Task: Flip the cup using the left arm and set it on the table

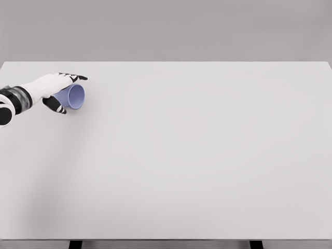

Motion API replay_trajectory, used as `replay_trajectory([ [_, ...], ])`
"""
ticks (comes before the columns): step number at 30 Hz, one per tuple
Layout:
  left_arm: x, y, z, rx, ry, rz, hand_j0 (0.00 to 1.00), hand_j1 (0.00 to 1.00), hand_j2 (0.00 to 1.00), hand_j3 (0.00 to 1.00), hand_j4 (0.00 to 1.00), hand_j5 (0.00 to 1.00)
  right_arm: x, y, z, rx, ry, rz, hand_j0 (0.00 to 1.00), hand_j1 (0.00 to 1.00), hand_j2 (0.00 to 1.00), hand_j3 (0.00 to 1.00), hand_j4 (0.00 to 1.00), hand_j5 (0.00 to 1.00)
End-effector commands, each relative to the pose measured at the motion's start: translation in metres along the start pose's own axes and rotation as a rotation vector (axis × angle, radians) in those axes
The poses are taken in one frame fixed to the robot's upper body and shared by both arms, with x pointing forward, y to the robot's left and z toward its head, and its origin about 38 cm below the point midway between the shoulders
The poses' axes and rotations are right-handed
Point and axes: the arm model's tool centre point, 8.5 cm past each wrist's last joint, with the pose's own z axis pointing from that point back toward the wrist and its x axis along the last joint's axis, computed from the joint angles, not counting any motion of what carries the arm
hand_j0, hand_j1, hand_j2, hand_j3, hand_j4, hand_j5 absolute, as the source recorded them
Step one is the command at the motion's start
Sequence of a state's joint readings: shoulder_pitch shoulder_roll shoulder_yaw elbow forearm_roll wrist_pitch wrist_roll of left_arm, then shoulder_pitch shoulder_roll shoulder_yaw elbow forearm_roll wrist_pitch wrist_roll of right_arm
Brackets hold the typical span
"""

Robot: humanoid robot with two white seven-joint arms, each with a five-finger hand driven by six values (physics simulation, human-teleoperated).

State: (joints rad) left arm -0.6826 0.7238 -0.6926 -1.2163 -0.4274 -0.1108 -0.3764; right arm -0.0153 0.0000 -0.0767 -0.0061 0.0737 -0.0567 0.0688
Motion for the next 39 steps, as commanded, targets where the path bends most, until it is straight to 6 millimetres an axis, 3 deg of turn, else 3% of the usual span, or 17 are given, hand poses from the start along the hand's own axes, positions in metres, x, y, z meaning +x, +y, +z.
replay_trajectory([
  [1, 0.000, 0.000, 0.000, 0.000, 0.001, 0.003, 1.00, 1.00, 1.00, 1.00, 1.00, 1.00, 0.000, 0.000, 0.000, 0.000, 0.000, 0.000, 1.00, 1.00, 1.00, 1.00, 1.00, 1.00],
  [11, -0.003, -0.004, -0.006, 0.036, 0.025, 0.006, 1.00, 1.00, 1.00, 1.00, 1.00, 1.00, 0.001, 0.000, 0.000, 0.000, -0.002, 0.000, 1.00, 1.00, 1.00, 1.00, 1.00, 1.00],
  [15, -0.003, -0.004, -0.006, 0.034, 0.027, 0.007, 0.87, 0.87, 0.87, 0.87, 0.87, 0.87, 0.000, 0.000, 0.000, 0.000, 0.000, 0.000, 1.00, 1.00, 1.00, 1.00, 1.00, 1.00],
  [22, -0.005, -0.014, -0.006, 0.017, 0.030, 0.013, 0.82, 0.82, 0.82, 0.82, 0.82, 0.82, 0.000, 0.000, 0.000, -0.001, 0.000, 0.000, 1.00, 1.00, 1.00, 1.00, 1.00, 1.00],
  [28, -0.004, -0.015, -0.006, 0.016, 0.026, 0.016, 0.59, 0.59, 0.59, 0.59, 0.59, 0.59, 0.000, 0.000, 0.000, 0.000, 0.000, 0.000, 1.00, 1.00, 1.00, 1.00, 1.00, 1.00],
  [37, -0.004, -0.010, -0.003, 0.025, -0.007, 0.086, 0.57, 0.57, 0.57, 0.57, 0.57, 0.57, 0.000, 0.000, 0.000, 0.000, 0.000, 0.000, 1.00, 1.00, 1.00, 1.00, 1.00, 1.00],
  [39, -0.003, -0.007, -0.002, 0.037, -0.038, 0.179, 0.57, 0.57, 0.57, 0.57, 0.57, 0.57, 0.000, 0.000, 0.000, 0.000, 0.000, 0.000, 1.00, 1.00, 1.00, 1.00, 1.00, 1.00],
])
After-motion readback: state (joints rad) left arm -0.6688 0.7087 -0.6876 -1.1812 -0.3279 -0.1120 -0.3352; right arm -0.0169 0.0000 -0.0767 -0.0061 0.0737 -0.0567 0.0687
